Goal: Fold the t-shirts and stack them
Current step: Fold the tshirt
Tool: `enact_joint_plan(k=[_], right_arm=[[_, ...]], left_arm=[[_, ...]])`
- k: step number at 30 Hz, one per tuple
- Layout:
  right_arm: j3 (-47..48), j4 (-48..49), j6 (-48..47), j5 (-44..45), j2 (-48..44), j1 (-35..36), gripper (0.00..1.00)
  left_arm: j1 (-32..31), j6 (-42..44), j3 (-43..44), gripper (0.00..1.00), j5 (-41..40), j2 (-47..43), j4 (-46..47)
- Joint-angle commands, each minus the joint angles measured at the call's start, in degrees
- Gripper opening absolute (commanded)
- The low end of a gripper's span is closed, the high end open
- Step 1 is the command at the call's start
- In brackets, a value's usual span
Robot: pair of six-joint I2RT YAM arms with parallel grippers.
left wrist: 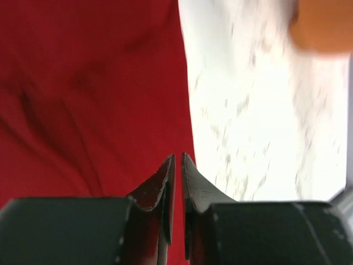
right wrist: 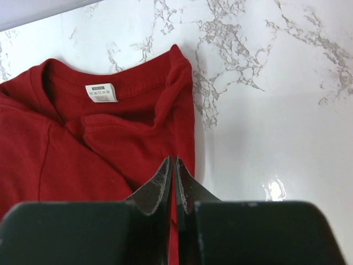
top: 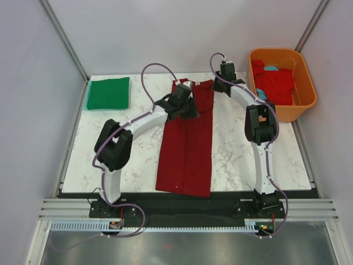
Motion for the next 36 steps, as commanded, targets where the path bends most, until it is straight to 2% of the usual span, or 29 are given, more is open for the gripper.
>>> enact_joint_plan(k=[1,5,14,18,30,36], right_arm=[[3.15,1.19,0.31,-1.41,-0.16,-0.04,0.10],[4.56,1.19,1.01,-1.41,1.51,0.05,0.09],[8.16,1.19,2.85,-2.64,5.37,0.05,0.09],[9.65,1.89,4.08,-1.85,6.61,0.05,0.11],[9.92,11.82,7.25,-2.55,10.39,-0.04,0.13],[9.92,14.02,6.81,-2.64,10.74,-0.04,0.22]], left_arm=[[1.64,2.38,8.10,0.14,-2.08,6.13,1.57],[2.44,2.47,17.14,0.13,-0.94,12.81,1.75],[3.05,2.03,25.78,0.15,-1.81,24.15,1.66],[3.58,1.94,25.87,0.16,-2.25,25.83,1.75],[4.55,0.28,22.97,0.17,0.55,29.51,1.75],[4.55,0.71,22.88,0.17,0.91,29.34,1.75]])
